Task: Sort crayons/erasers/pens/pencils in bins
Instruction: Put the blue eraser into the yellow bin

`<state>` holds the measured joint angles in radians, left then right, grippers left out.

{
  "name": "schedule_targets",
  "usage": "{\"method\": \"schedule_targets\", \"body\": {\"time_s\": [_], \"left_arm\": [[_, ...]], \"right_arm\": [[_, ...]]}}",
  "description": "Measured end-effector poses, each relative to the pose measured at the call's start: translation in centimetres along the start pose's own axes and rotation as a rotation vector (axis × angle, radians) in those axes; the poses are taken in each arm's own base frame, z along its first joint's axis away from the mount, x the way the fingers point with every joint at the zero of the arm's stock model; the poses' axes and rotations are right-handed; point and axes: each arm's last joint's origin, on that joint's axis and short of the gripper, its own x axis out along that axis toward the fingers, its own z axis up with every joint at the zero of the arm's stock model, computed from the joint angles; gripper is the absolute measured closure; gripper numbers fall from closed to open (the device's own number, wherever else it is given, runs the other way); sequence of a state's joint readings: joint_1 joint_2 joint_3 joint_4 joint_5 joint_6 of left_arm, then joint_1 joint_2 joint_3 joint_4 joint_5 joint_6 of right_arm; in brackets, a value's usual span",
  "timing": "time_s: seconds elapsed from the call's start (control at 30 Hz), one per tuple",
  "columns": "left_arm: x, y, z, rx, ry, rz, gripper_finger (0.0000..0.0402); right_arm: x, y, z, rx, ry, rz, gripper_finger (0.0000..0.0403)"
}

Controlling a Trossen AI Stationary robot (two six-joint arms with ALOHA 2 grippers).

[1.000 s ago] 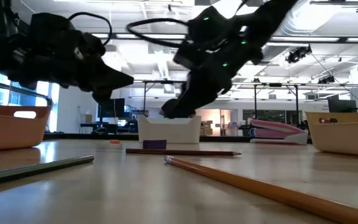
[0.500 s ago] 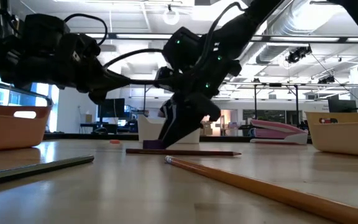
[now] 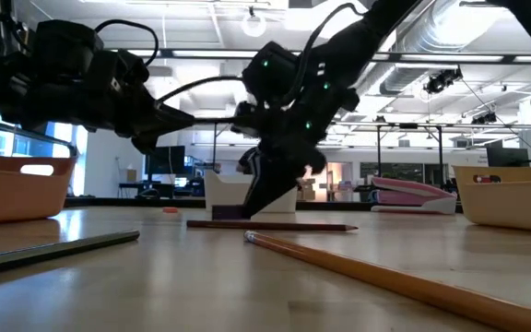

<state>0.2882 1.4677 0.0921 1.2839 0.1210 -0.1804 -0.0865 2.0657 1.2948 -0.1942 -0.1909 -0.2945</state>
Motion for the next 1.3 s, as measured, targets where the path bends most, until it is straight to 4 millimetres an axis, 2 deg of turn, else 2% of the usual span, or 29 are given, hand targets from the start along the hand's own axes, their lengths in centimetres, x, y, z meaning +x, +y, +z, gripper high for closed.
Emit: {"method": "schedule_targets", "body": {"time_s": [0.17, 0.37, 0.57, 0.73, 0.93, 1.13, 1.3], "left_arm": [[0.0, 0.0, 0.0, 0.000, 0.000, 0.000, 0.0401], [0.0, 0.0, 0.0, 0.002, 0.000, 0.000, 0.0401], [0.0, 0.0, 0.0, 0.008, 0.000, 0.000, 0.0401], [0.0, 0.0, 0.0, 0.008, -0.002, 0.000, 0.0401], [0.0, 0.0, 0.0, 0.008, -0.003, 0.008, 0.0401], [0.0, 0.0, 0.0, 0.008, -0.003, 0.008, 0.0401], [0.0, 0.0, 0.0, 0.008, -0.003, 0.008, 0.0401]], "right_arm": [[-3.0, 0.4, 1.1, 0.051, -0.004, -0.010, 0.0390], [-6.3, 1.4, 1.3, 0.074, 0.023, -0.092, 0.0399], [-9.1, 2.8, -2.7, 0.213, -0.120, -0.139, 0.0400], [-13.5, 5.6, -5.8, 0.373, -0.204, -0.256, 0.0400], [-19.4, 9.2, -8.4, 0.618, -0.269, -0.324, 0.0400], [-23.2, 12.3, -11.2, 0.840, -0.172, -0.385, 0.0400], [-24.0, 14.3, -13.5, 1.023, 0.011, -0.398, 0.0400]]}}
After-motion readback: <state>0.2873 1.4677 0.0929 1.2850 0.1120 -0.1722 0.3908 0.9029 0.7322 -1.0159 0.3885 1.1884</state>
